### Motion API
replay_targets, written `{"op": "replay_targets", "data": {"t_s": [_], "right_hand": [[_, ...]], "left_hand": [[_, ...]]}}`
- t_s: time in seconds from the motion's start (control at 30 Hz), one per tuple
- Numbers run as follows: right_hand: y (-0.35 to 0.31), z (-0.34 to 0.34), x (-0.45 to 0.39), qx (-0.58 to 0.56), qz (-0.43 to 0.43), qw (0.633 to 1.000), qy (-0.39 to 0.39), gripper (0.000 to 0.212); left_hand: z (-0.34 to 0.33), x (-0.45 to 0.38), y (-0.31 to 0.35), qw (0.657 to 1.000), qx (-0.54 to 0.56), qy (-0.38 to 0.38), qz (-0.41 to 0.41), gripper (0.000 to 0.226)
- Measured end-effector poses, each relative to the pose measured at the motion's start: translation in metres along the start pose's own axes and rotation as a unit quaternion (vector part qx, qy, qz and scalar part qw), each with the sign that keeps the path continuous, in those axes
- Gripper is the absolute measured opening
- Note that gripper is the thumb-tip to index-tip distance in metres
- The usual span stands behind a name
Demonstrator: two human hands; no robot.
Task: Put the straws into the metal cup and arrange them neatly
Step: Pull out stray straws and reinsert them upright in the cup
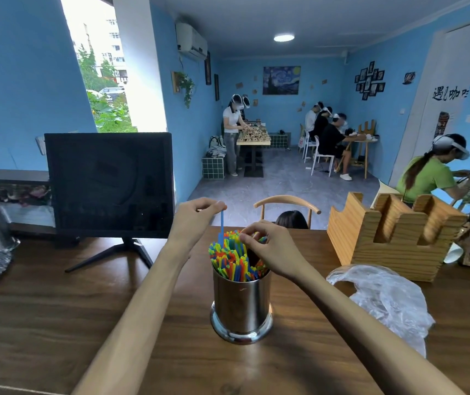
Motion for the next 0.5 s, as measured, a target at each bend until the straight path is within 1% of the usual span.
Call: {"op": "replay_targets", "data": {"t_s": [0.1, 0.17, 0.23, 0.27, 0.33, 0.37, 0.4, 0.43, 0.5], "right_hand": [[0.0, 0.0, -0.001, 0.006, -0.001, 1.0, 0.002, 0.017], [-0.003, 0.001, -0.001, 0.001, -0.008, 1.0, 0.017, 0.021], [-0.006, 0.005, -0.001, -0.019, -0.023, 0.999, 0.038, 0.027], [-0.01, 0.008, 0.0, -0.043, -0.04, 0.998, 0.037, 0.032], [-0.017, 0.01, 0.0, -0.15, -0.105, 0.983, -0.005, 0.042], [-0.02, 0.01, -0.001, -0.226, -0.148, 0.962, -0.039, 0.045], [-0.024, 0.01, -0.002, -0.307, -0.188, 0.93, -0.073, 0.047], [-0.027, 0.011, -0.004, -0.388, -0.221, 0.89, -0.097, 0.047], [-0.031, 0.016, -0.01, -0.523, -0.254, 0.807, -0.101, 0.04]], "left_hand": [[0.001, 0.002, 0.021, 0.996, 0.006, 0.02, -0.082, 0.013], [0.002, 0.007, 0.038, 0.989, 0.036, 0.038, -0.136, 0.015], [0.003, 0.014, 0.053, 0.983, 0.073, 0.032, -0.166, 0.016], [0.003, 0.016, 0.058, 0.98, 0.093, 0.021, -0.176, 0.016], [0.003, 0.022, 0.067, 0.975, 0.117, -0.004, -0.19, 0.015], [0.003, 0.025, 0.071, 0.973, 0.12, -0.021, -0.193, 0.015], [0.003, 0.028, 0.074, 0.973, 0.122, -0.041, -0.193, 0.015], [0.001, 0.031, 0.075, 0.972, 0.123, -0.068, -0.188, 0.013], [-0.003, 0.038, 0.072, 0.972, 0.103, -0.131, -0.167, 0.008]]}}
Point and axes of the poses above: each hand's wrist, its own x-axis away from the middle knuckle, its own z-axis out of the back of the hand, y = z × x, the point moved 4 cm from there along -x, towards the middle knuckle, and after that the axes turned 8 degrees about -z, right-handed, at the moved point
